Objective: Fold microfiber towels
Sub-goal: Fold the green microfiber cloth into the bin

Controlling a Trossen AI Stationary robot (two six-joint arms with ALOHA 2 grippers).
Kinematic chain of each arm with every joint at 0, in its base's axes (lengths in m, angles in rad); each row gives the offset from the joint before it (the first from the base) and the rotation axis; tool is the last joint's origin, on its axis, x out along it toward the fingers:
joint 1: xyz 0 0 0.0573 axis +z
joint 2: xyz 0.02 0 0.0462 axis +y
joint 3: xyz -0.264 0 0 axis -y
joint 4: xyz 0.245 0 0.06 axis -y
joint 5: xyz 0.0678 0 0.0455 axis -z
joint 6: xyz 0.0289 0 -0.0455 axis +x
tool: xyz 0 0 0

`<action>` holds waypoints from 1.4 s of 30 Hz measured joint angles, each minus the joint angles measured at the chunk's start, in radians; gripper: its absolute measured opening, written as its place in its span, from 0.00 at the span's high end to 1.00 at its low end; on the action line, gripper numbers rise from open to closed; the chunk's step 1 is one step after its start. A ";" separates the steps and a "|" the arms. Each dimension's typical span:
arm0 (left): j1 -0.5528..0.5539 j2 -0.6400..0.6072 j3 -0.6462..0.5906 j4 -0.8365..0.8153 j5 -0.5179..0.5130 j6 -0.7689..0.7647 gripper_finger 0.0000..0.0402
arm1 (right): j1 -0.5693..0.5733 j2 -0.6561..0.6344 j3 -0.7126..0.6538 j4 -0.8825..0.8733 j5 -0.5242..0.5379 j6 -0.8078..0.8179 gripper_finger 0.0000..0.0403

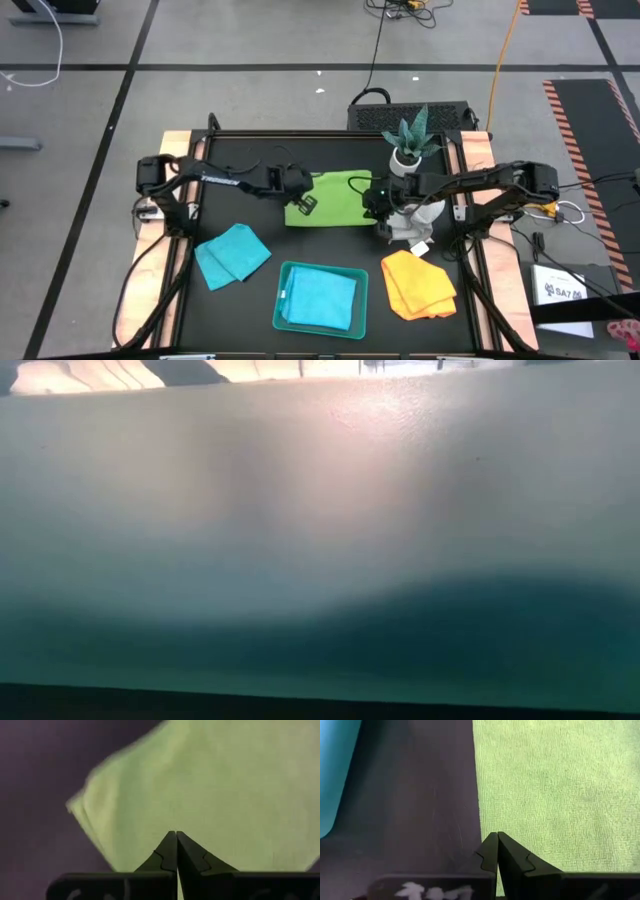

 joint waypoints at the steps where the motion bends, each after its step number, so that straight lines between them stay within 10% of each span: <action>1: 0.012 0.000 0.001 0.003 -0.005 0.016 1.00 | 0.000 0.000 0.000 0.002 0.000 0.000 1.00; 15: 0.101 0.017 0.000 0.022 0.027 0.183 1.00 | 0.002 0.000 -0.100 0.104 0.047 0.096 1.00; 42: 0.003 0.053 -0.083 0.038 0.063 0.008 1.00 | -0.032 0.000 -0.151 0.197 0.129 0.063 1.00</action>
